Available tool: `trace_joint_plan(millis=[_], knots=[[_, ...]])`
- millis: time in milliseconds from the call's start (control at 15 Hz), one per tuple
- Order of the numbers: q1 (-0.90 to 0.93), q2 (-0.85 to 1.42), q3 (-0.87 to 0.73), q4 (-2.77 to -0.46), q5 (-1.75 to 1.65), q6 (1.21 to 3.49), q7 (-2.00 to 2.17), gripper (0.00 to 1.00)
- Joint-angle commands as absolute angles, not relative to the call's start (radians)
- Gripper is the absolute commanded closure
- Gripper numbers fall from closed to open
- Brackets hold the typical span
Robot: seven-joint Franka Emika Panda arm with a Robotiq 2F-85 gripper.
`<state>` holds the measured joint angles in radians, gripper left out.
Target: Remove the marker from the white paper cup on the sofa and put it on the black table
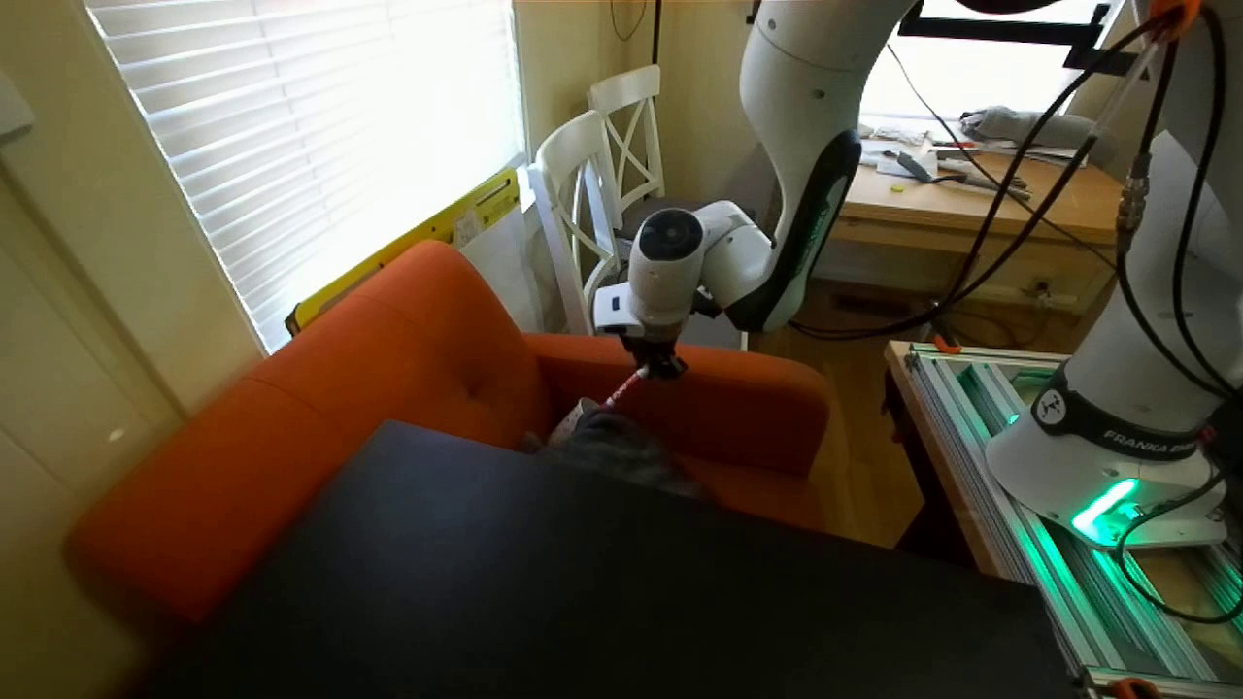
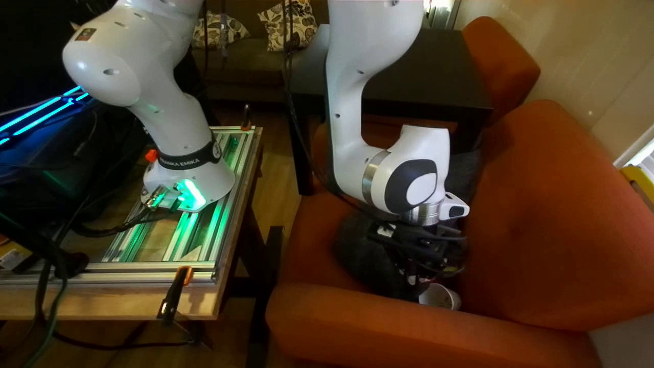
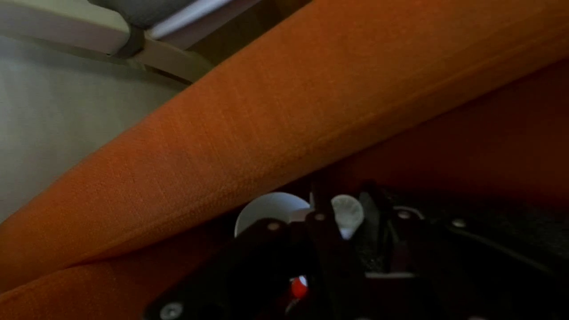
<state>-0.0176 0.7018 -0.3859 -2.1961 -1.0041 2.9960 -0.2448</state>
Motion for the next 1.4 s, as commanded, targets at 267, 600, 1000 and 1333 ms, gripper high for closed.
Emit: trace_joint_plan(millis=[267,600,1000,1333], knots=[[-0.36,0.466,-0.153,-2.473,-0.968,3.245,-0.413,0.94],[-0.639,0.429,0.1,-2.564,-1.078,3.459,-0.378,0.94],[-0.775,0.395,0.254,-2.568,-1.286,3.68,-0.239,0.94],[-0.798,0.363,0.28,-2.537,-1.428,3.823,-0.121,0.94]])
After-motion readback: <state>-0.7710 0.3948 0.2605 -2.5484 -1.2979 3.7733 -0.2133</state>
